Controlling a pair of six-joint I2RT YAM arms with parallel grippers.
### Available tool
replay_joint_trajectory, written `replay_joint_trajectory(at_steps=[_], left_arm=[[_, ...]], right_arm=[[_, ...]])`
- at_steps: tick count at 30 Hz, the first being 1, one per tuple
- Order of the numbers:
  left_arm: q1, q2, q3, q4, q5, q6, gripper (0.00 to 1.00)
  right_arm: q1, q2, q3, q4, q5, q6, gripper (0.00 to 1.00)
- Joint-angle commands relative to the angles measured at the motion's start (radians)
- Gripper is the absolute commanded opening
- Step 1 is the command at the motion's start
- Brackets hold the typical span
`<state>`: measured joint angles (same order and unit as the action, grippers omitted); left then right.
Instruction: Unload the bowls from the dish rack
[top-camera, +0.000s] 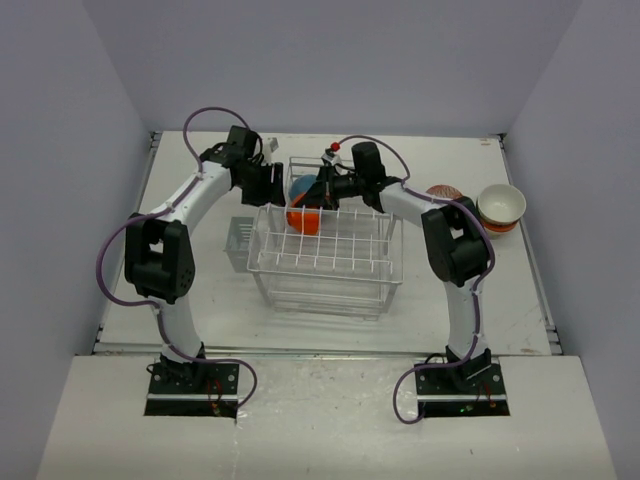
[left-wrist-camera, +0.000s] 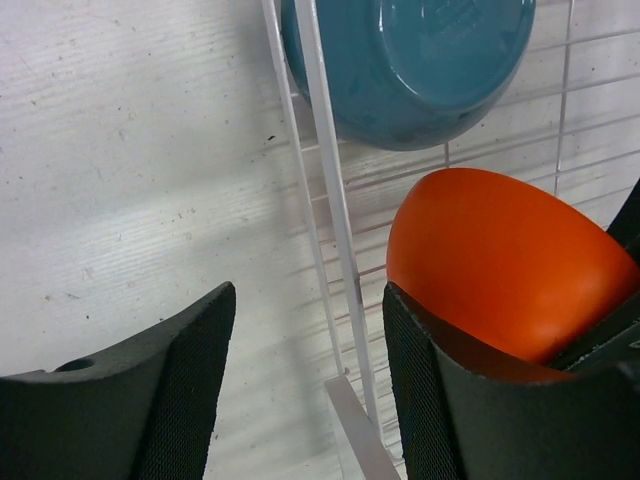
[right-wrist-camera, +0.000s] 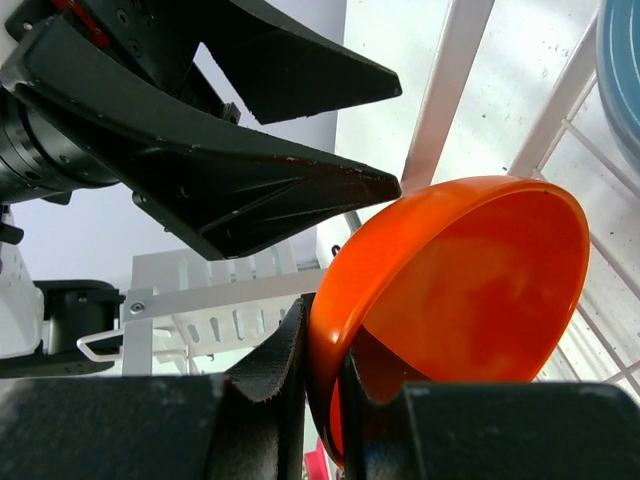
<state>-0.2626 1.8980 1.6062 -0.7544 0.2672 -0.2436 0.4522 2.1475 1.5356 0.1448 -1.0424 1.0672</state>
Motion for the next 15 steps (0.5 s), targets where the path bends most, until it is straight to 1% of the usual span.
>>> replay_joint_trajectory(at_steps=[1, 8, 11, 13, 15], left_arm=[[0.006, -0.011, 0.041, 0.05, 0.047, -0.013, 0.62], [0.008, 0.01, 0.054, 0.056, 0.061, -0.036, 0.62], [0.006, 0.01, 0.049, 0.055, 0.056, -0.037, 0.62], [0.006, 0.012, 0.043, 0.055, 0.05, -0.037, 0.62], [0.006, 0.013, 0.04, 0.052, 0.05, -0.037, 0.62]], right_arm=[[-0.007, -0.06, 0.049, 0.015, -0.064, 0.007, 0.0], [-0.024, -0.072, 0.084, -0.028, -0.085, -0.018, 0.0], [-0.029, -0.066, 0.115, -0.126, -0.085, -0.085, 0.0], [-0.035, -0.064, 0.13, -0.145, -0.084, -0.13, 0.0], [-0.044, -0.069, 0.141, -0.198, -0.079, -0.171, 0.0]])
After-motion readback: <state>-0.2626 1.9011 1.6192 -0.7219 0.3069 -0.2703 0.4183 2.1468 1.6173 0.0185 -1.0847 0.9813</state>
